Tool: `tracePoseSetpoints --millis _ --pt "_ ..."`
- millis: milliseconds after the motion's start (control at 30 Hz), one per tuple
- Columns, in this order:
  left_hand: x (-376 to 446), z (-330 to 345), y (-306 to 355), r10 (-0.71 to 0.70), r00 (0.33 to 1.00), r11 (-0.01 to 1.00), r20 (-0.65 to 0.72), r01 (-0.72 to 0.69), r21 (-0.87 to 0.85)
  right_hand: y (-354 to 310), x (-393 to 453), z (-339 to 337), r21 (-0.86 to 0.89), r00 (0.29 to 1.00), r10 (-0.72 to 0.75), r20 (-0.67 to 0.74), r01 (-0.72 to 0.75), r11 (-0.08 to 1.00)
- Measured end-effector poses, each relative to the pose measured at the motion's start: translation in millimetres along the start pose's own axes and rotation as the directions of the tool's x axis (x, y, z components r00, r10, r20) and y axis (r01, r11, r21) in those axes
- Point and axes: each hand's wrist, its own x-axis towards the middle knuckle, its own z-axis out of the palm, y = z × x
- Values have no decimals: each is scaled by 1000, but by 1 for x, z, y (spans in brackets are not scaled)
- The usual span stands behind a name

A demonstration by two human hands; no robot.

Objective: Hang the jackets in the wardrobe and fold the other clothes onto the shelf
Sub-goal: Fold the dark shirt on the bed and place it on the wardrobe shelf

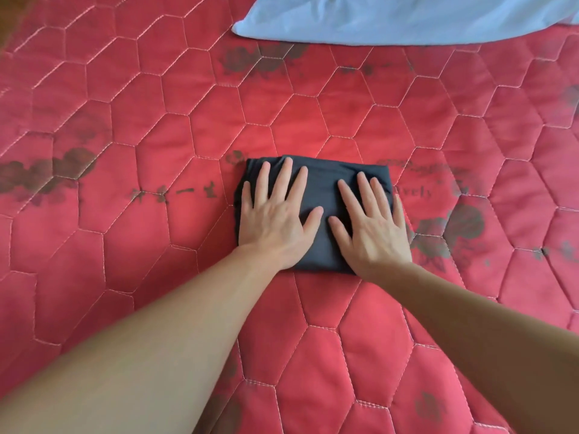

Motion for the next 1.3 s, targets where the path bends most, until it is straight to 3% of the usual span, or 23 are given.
tracePoseSetpoints --millis 200,433,533,633,733,833,1000,1133,1300 --pt "9 7 -9 10 1000 1000 -9 -10 -12 14 13 4 -28 999 33 24 -32 999" --pt "-11 4 -9 55 998 991 4 -55 126 22 -15 -6 -30 993 87 83 -85 996" --pt "-21 -2 -7 98 995 976 25 -101 191 25 -42 -7 79 987 160 33 -162 984" --pt "-40 -6 9 294 954 922 53 -297 250 19 -71 -11 272 963 260 -67 -233 934" --pt "-53 0 28 306 941 908 143 -333 253 8 -80 -20 499 908 417 -42 -343 796" --pt "-46 4 41 183 979 949 90 -200 243 -2 -57 -40 700 781 591 204 -538 470" --pt "-48 12 46 171 984 958 44 -177 226 -11 -32 -55 721 636 518 572 -691 52" --pt "-53 12 42 142 988 986 -62 -136 101 -15 -36 -66 769 684 394 614 -630 -105" --pt "-54 4 48 -25 995 952 -93 -4 -305 0 -54 -82 808 800 113 589 -582 -91"
